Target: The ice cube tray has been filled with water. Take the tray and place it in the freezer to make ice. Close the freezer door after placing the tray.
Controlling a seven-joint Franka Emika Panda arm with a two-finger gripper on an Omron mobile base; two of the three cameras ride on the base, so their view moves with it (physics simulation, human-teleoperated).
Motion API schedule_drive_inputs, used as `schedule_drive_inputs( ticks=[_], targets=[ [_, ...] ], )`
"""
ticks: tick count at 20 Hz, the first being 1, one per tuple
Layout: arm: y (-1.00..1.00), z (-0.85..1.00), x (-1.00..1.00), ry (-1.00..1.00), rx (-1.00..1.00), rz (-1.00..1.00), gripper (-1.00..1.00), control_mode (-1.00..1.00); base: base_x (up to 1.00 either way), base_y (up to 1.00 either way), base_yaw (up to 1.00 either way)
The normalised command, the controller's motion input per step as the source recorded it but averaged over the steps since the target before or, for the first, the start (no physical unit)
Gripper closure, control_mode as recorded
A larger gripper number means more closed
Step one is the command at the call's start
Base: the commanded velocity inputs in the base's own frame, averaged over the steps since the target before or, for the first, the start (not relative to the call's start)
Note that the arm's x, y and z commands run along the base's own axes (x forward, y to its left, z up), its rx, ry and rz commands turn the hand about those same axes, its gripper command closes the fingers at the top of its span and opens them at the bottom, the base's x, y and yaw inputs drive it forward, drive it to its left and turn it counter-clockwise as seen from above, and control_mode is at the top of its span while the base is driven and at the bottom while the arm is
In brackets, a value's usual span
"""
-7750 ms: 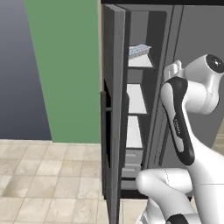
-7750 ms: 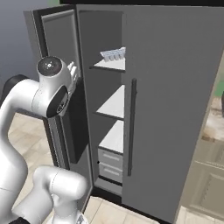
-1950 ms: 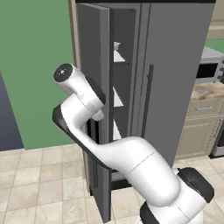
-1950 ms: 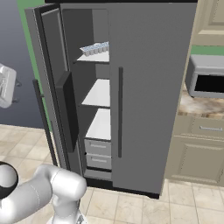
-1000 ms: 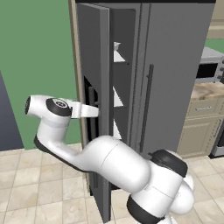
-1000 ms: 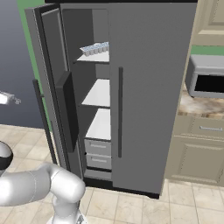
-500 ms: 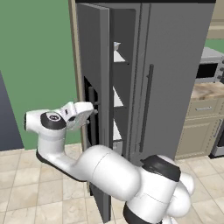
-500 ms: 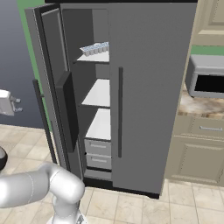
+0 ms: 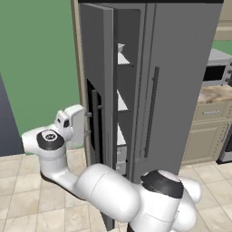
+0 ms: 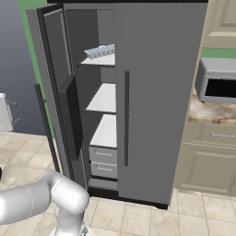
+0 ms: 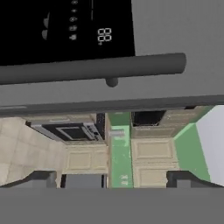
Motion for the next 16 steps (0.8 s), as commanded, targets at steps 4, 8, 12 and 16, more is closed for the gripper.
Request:
schedule_drive_inputs(
  ticks=[4,8,12,16],
  targets=[
    [0.26,-0.17,0.0,0.24,-0.28,0.13,-1.0,-1.0,0.0,0.0,0.0],
    [0.28,-0.33,0.0,0.25,-0.29,0.13,-1.0,-1.0,0.0,0.0,0.0],
    [0.16,-0.33,0.0,0.25,-0.26,0.15,-1.0,-1.0,0.0,0.0,0.0],
    [0.22,-0.33,0.0,0.26,-0.26,0.13,-1.0,-1.0,0.0,0.0,0.0]
  ],
)
